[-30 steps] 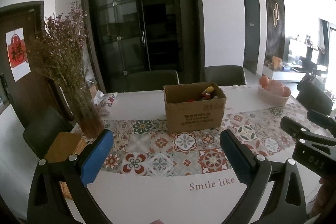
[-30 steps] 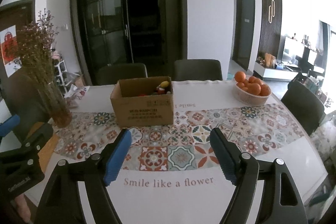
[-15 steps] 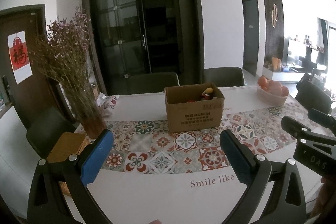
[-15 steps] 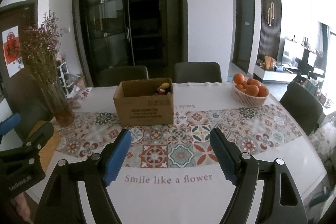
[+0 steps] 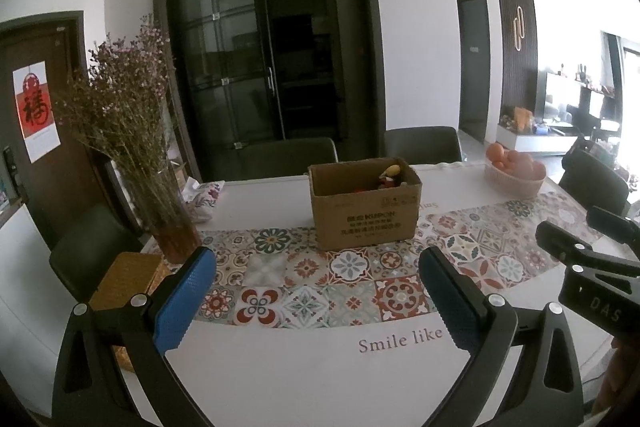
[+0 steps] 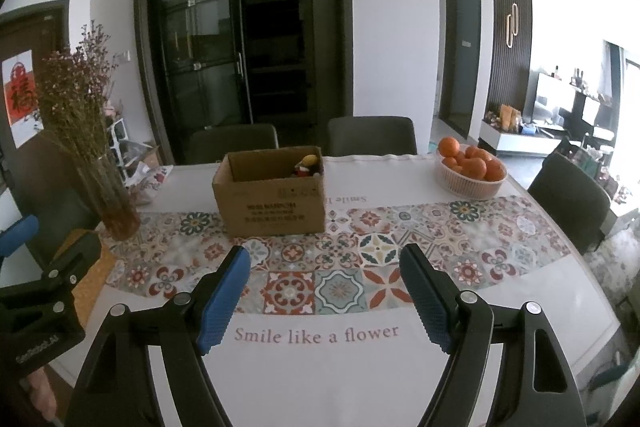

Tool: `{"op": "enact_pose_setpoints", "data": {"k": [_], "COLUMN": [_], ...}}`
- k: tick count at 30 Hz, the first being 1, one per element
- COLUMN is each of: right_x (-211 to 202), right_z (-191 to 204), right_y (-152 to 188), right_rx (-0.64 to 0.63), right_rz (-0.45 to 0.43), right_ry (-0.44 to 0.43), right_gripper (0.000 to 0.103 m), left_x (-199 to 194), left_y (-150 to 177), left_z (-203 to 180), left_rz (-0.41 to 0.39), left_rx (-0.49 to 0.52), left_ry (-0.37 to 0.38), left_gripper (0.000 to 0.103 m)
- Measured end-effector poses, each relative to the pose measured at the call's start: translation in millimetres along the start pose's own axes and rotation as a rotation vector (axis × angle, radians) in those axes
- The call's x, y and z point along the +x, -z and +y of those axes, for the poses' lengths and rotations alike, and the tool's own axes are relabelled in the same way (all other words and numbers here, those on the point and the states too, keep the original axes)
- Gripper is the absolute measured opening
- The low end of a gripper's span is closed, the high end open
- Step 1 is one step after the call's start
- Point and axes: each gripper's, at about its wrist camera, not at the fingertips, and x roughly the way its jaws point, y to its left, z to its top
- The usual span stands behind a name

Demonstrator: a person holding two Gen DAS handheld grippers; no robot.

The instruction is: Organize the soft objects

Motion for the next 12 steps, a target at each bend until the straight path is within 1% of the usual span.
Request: {"op": "enact_pose_setpoints", "data": {"k": [12], "right_x": [-2.8], "right_z": [2.8], "right_y": [2.7], "right_rx": [-0.012], "right_rz": [0.003], "right_ry": [-0.007], "right_gripper": [0.078], "left_x": [-3.2], "left_y": [2.7], "left_z": [5.7], "left_rz": [0.001], "left_rx": [-0.013], "left_ry": [-0.010], "left_gripper": [0.103]}}
